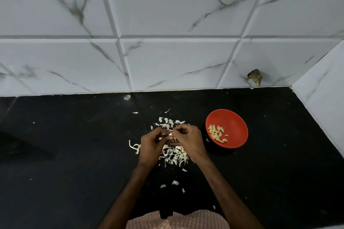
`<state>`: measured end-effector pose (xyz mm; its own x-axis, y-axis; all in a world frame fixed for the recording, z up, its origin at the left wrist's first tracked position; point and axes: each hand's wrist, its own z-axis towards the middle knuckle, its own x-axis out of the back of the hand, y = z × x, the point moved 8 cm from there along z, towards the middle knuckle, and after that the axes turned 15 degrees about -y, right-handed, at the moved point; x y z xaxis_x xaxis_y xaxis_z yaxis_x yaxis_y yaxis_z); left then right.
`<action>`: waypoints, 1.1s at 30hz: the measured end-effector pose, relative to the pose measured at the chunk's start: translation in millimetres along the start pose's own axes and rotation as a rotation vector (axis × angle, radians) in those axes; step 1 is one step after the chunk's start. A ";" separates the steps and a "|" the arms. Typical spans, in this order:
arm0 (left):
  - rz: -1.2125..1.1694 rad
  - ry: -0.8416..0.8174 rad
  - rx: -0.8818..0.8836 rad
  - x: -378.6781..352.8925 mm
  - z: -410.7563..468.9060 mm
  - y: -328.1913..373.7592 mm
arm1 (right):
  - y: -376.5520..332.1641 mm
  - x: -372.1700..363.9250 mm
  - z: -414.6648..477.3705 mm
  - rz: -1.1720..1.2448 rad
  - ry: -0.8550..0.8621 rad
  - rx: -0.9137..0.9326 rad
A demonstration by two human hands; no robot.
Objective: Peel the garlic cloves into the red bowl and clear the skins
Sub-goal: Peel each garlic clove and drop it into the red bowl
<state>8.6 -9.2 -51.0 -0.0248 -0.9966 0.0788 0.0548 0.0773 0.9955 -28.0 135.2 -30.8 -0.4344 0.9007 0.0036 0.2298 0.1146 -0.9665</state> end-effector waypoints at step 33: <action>-0.526 -0.039 0.126 -12.5 -0.1 18.3 | -37.5 -12.2 -4.1 -0.111 -0.098 0.181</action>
<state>10.0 4.6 -33.7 -0.0542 -0.9003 -0.4320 -0.0947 -0.4260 0.8998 -27.8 121.7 6.4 -0.5328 0.8407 0.0965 0.0191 0.1260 -0.9918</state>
